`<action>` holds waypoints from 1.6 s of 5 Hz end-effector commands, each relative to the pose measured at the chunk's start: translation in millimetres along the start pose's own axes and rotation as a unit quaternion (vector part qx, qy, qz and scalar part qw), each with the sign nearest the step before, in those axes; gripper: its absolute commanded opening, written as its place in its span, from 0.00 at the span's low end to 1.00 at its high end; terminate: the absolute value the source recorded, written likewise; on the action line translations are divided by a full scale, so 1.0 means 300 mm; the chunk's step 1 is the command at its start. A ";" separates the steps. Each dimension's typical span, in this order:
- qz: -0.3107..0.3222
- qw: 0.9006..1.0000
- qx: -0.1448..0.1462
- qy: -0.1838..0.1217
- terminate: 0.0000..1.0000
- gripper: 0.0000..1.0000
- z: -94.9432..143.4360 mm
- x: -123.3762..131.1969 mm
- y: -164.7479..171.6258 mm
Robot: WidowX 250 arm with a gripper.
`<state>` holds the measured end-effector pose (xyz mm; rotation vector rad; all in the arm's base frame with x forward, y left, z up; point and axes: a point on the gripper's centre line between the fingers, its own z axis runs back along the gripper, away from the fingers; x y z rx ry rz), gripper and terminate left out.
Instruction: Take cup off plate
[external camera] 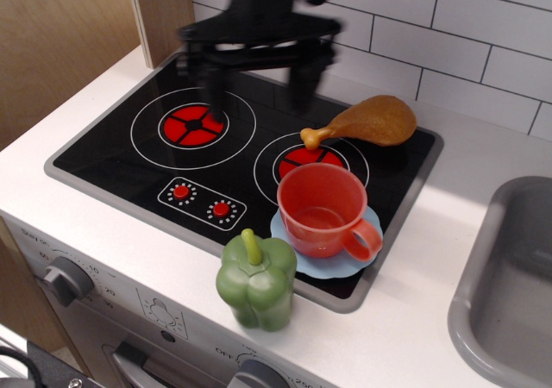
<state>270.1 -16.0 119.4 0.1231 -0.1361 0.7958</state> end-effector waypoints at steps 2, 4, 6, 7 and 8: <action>0.168 0.985 -0.016 0.043 0.00 1.00 0.067 -0.202 -0.113; 0.228 0.971 -0.014 0.066 0.00 1.00 -0.023 -0.279 -0.124; 0.272 0.961 -0.037 0.042 0.00 1.00 -0.083 -0.306 -0.155; 0.286 0.956 -0.039 0.054 0.00 1.00 -0.094 -0.303 -0.167; 0.297 0.953 -0.034 0.055 0.00 1.00 -0.112 -0.298 -0.173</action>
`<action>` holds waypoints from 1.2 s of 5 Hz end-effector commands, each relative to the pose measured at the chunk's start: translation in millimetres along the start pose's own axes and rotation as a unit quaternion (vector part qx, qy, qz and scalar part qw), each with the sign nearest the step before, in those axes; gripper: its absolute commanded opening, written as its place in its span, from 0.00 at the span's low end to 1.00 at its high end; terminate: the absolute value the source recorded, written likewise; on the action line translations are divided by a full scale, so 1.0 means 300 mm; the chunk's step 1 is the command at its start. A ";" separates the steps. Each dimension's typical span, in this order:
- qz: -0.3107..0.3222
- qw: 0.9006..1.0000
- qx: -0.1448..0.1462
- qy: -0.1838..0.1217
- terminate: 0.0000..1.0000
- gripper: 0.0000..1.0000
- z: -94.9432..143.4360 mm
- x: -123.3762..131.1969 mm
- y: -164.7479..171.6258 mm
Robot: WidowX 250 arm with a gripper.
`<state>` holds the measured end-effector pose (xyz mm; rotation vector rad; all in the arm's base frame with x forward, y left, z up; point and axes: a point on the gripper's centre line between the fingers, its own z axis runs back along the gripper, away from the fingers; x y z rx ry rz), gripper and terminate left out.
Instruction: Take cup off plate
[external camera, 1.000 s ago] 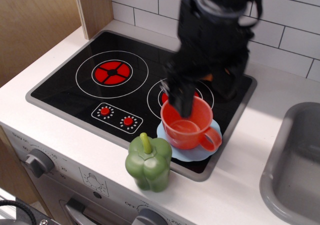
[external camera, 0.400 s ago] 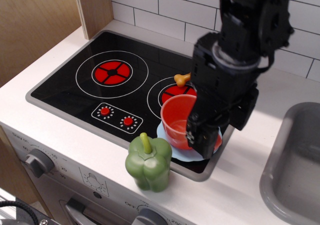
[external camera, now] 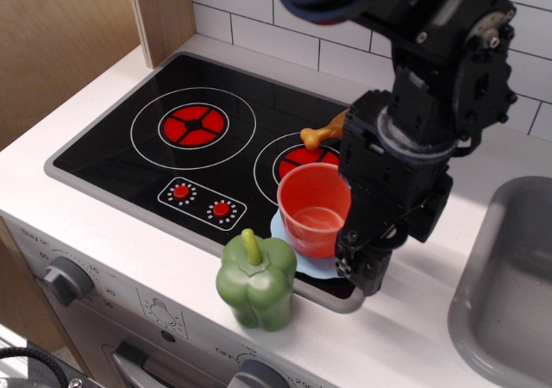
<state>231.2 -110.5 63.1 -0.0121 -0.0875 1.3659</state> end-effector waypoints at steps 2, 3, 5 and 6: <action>0.035 0.999 0.001 0.003 0.00 0.00 0.009 0.057 -0.062; 0.031 1.000 0.004 0.004 0.00 0.00 0.021 0.072 -0.072; 0.006 1.000 -0.003 0.019 0.00 0.00 0.105 0.106 -0.092; 0.002 1.000 -0.007 0.017 0.00 0.00 0.131 0.211 -0.100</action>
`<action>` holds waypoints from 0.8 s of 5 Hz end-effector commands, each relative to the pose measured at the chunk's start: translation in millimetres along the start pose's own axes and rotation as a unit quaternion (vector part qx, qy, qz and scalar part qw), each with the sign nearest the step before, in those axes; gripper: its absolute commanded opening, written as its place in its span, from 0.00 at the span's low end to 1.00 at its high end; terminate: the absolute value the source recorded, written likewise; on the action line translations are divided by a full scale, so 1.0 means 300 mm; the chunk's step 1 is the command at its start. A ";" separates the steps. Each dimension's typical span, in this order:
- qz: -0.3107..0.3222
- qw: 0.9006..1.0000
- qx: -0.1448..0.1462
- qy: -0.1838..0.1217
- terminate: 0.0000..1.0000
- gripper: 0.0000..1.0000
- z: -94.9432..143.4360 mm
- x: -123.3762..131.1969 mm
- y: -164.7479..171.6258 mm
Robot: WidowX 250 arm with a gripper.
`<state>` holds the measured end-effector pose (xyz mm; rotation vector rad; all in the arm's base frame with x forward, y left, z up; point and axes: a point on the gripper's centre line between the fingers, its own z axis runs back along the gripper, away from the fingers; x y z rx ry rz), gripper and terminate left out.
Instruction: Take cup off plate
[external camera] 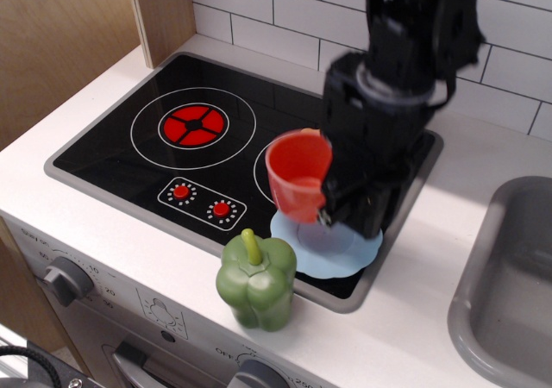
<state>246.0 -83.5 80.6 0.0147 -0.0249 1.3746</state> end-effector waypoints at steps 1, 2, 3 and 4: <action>0.005 0.999 -0.036 -0.002 0.00 0.00 0.067 0.226 -0.070; 0.021 0.999 -0.031 -0.004 0.00 0.00 0.039 0.344 -0.086; 0.044 0.999 -0.033 0.002 0.00 0.00 0.027 0.423 -0.103; 0.050 0.998 -0.020 0.009 0.00 0.00 0.000 0.444 -0.113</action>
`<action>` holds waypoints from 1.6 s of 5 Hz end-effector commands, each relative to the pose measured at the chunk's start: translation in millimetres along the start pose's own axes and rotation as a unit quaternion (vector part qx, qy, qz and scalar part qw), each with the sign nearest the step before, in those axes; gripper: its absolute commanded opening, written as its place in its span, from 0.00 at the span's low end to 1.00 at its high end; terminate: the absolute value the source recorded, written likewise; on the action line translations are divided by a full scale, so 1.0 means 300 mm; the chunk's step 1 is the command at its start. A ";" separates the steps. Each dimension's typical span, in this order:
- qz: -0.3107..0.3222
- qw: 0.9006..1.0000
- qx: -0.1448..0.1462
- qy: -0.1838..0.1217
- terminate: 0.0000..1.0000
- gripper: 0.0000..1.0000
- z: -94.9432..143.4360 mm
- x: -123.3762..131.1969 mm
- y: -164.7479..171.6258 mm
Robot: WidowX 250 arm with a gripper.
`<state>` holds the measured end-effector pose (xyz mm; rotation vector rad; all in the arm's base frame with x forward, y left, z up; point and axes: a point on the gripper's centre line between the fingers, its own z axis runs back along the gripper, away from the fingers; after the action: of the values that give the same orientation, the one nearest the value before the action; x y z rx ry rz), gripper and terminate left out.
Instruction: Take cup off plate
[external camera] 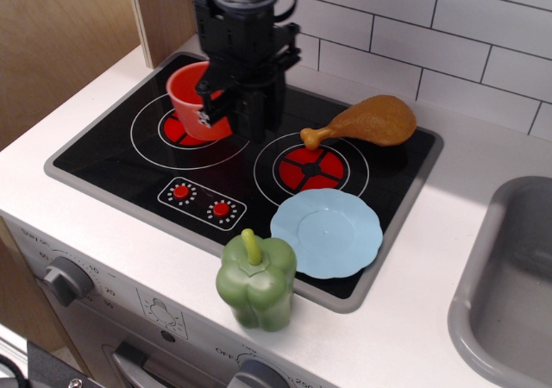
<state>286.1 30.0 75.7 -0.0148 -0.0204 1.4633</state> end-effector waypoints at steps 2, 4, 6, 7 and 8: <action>0.010 1.000 0.002 -0.004 0.00 1.00 0.023 0.059 -0.053; 0.000 0.999 -0.032 0.006 0.00 1.00 0.106 0.059 -0.046; -0.024 0.998 -0.065 0.012 0.00 1.00 0.246 0.061 -0.047; -0.104 0.993 -0.060 0.015 0.00 1.00 0.288 0.058 -0.064; -0.104 0.993 -0.060 0.015 0.00 1.00 0.288 0.058 -0.064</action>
<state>292.9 42.3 144.2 -0.1011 -0.0310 1.2485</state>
